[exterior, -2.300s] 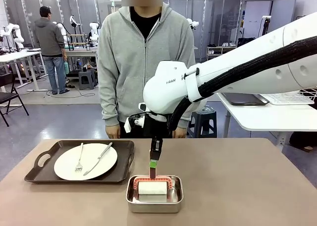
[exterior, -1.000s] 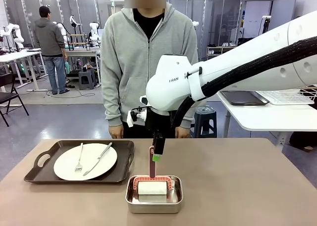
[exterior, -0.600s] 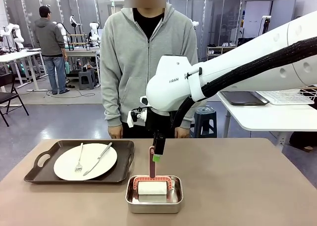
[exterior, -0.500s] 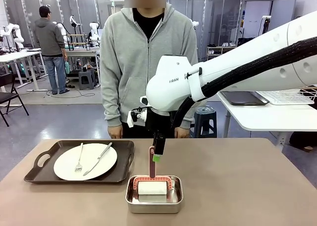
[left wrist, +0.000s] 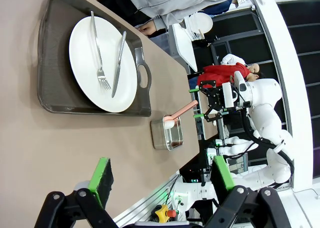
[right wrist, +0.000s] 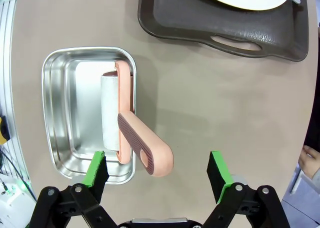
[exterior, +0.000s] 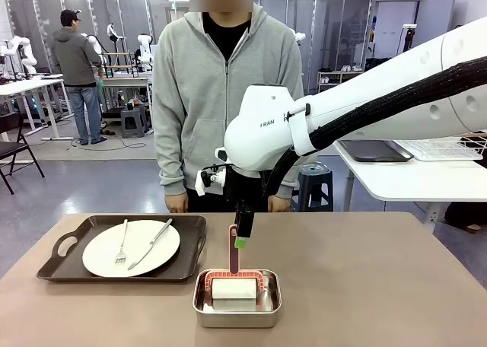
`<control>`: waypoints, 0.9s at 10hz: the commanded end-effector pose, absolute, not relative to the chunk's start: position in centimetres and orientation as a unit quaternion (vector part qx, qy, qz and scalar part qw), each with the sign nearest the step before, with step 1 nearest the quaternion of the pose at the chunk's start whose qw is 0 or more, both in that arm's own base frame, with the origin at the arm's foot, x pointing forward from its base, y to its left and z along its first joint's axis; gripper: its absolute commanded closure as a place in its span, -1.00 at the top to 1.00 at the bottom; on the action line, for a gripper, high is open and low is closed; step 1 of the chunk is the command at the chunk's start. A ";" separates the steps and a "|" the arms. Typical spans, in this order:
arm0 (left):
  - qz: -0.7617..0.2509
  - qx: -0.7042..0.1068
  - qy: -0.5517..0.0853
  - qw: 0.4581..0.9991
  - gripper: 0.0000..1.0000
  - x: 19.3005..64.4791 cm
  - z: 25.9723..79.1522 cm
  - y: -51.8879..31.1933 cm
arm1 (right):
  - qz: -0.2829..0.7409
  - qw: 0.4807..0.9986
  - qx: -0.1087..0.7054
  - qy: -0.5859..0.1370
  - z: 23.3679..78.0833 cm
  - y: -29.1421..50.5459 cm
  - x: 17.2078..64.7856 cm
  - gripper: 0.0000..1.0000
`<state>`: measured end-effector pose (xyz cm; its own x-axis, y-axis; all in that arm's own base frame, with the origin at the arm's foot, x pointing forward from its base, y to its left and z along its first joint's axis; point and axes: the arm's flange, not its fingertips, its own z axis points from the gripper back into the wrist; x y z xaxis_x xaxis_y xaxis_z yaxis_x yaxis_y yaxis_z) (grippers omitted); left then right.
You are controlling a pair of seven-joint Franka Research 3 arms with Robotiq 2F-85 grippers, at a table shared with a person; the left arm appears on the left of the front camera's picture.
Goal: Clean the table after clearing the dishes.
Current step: When the right (or left) Handle tray is removed, use the right hand (or left hand) to clean the right (or left) side of the table with the Lint Roller.
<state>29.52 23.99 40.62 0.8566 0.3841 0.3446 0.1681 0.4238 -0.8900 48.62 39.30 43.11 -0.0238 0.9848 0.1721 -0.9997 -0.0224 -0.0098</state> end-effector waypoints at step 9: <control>0.063 -0.535 -0.260 0.801 1.00 29.3 40.9 24.1 | 0.372 0.811 0.431 -0.134 45.4 21.9 49.5 1.00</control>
<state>29.52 24.00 40.63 0.8565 0.3842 0.3448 0.1681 0.4240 -0.8899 51.93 25.46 47.14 0.5709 0.6616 0.4862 -0.8136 0.3762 0.4433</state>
